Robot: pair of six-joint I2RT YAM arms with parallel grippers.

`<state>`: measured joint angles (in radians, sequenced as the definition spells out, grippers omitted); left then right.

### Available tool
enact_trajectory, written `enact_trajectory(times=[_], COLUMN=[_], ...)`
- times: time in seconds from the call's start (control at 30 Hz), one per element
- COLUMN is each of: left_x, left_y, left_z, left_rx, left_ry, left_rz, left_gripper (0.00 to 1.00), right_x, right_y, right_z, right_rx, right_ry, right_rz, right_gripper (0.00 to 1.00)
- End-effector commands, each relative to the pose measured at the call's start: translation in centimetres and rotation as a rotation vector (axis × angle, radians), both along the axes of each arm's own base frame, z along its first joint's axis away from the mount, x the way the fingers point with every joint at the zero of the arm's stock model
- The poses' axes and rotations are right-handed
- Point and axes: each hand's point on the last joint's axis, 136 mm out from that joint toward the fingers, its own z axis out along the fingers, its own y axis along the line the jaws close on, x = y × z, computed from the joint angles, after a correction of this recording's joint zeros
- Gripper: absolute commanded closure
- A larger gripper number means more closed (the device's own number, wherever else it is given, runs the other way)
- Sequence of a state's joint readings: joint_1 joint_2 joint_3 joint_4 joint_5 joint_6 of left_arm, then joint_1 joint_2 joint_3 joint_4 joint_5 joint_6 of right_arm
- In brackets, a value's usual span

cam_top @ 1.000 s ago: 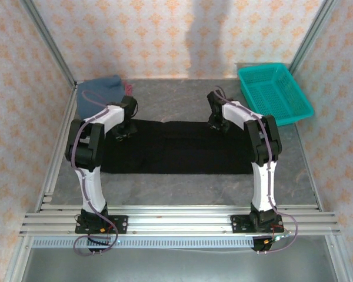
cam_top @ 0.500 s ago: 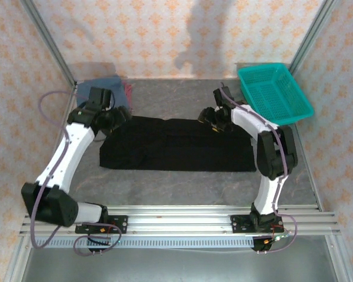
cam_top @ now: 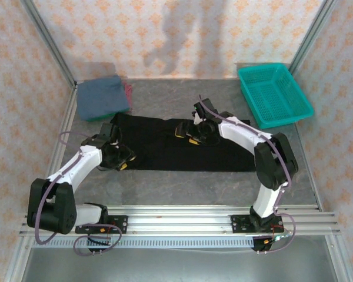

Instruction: Fold and stack the t-shirts

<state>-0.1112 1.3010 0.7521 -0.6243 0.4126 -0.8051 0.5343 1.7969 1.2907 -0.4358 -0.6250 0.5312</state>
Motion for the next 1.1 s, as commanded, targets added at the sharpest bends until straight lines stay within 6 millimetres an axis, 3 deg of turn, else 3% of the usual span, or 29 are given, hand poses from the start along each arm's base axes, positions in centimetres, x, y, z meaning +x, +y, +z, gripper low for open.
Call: enact_trajectory(times=[0.0,0.17,0.37,0.57,0.8,0.97,1.07], left_x=[0.8,2.2,4.3,4.4,4.8,4.2,3.8], left_y=[0.0,0.0,-0.2,-0.2,-0.2,0.0,0.3], left_z=[-1.3,-2.4,-1.9,-2.7,-1.7,-1.6,-1.4], left_rx=[-0.013,-0.015,-0.025,-0.014,-0.018,0.001,0.009], left_ry=[-0.028,-0.047,-0.105,-0.075,-0.113,-0.102,-0.095], left_rz=[0.024,0.042,0.066,0.046,0.051,0.033,0.031], left_gripper=[0.57,0.59,0.61,0.65,0.80,0.97,1.00], right_x=[0.5,0.7,0.5,-0.2,-0.8,-1.2,-1.3], right_y=[1.4,2.0,1.9,1.4,0.8,0.2,-0.3], right_z=[0.0,-0.6,-1.8,-3.6,-5.1,-6.5,-7.1], right_rx=[0.022,0.024,0.012,-0.019,-0.042,-0.073,-0.108], right_ry=[-0.008,0.001,0.021,0.051,0.073,0.091,0.103], right_rz=[0.000,-0.010,-0.014,-0.012,-0.015,-0.020,-0.031], right_gripper=[0.29,0.30,0.31,0.31,0.32,0.33,0.33])
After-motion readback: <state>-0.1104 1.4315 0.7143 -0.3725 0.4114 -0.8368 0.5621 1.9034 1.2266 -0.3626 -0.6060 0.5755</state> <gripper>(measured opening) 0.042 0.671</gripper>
